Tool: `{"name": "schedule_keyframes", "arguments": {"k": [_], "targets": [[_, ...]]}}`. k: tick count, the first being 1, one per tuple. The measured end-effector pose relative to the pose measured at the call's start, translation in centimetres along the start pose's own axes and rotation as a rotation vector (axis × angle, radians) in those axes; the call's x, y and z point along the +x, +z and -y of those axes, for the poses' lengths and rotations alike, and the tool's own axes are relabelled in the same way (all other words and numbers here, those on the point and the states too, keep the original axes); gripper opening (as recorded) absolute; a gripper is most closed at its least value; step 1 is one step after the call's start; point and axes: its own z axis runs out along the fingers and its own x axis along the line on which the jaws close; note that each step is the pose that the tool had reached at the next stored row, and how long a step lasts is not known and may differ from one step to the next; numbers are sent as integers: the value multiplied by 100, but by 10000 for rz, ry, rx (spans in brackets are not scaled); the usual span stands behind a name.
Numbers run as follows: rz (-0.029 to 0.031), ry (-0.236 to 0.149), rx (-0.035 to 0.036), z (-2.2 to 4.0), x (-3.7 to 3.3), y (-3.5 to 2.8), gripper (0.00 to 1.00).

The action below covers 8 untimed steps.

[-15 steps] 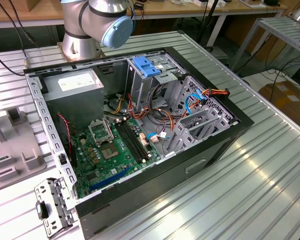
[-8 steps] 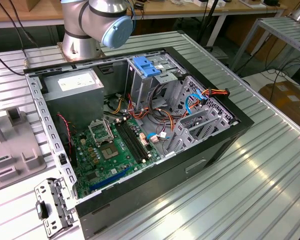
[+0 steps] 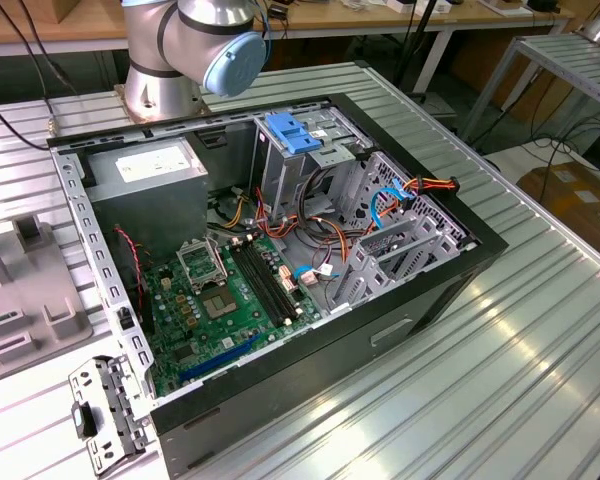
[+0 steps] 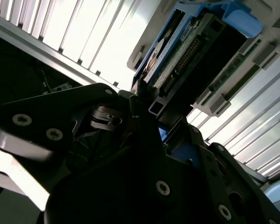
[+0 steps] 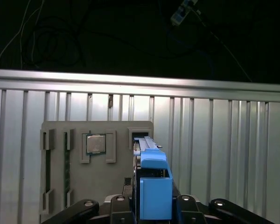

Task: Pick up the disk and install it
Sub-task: 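Pick up the disk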

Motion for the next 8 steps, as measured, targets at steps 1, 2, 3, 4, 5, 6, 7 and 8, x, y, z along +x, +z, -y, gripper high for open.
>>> {"name": "schedule_keyframes", "arguments": {"k": [1, 2, 3, 4, 5, 6, 7, 8], "targets": [[0, 0, 0, 0, -1, -5, 37], [0, 0, 0, 0, -1, -9, 37], [0, 0, 0, 0, -1, -13, 37], [0, 0, 1, -1, -1, -18, 37], [0, 0, -1, -1, -2, -23, 37], [0, 0, 0, -1, -2, -27, 37], [0, 0, 0, -2, -2, -36, 37], [0, 0, 0, -2, -3, -45, 37]]}}
